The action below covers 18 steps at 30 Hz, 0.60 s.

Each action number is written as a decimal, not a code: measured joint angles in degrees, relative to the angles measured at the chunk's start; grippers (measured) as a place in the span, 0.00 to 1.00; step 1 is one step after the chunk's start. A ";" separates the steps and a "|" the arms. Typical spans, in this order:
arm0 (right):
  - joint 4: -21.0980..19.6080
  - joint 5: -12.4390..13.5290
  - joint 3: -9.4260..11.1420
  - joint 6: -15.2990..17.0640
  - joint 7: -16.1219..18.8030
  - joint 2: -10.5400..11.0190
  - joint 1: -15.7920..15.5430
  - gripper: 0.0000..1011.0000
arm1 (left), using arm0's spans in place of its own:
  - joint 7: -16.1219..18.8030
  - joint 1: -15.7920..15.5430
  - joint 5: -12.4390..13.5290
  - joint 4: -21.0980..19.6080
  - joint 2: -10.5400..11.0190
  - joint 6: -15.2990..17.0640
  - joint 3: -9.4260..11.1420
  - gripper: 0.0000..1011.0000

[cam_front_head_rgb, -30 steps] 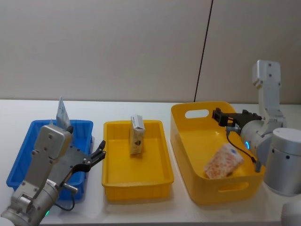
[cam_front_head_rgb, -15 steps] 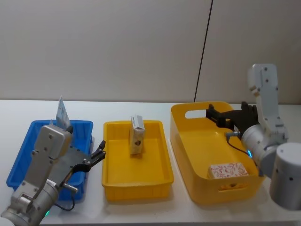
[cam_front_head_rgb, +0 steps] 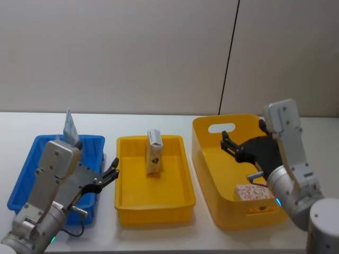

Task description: Bimanual collaborative sorting of washing and personal care products

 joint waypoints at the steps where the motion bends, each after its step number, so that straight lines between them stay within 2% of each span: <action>1: -0.01 -0.09 -0.09 -0.49 0.13 0.16 -0.28 0.99 | 0.00 0.00 0.00 0.00 -0.01 0.00 0.00 0.99; 8: -0.07 -0.86 -0.76 -4.21 1.10 1.37 -2.31 0.99 | 0.25 0.03 0.07 0.09 -0.25 0.18 -0.31 0.99; 18: -0.12 -1.32 -1.14 -6.47 1.67 2.10 -3.55 0.99 | 2.15 -0.10 0.52 0.68 -1.32 2.19 -1.45 0.99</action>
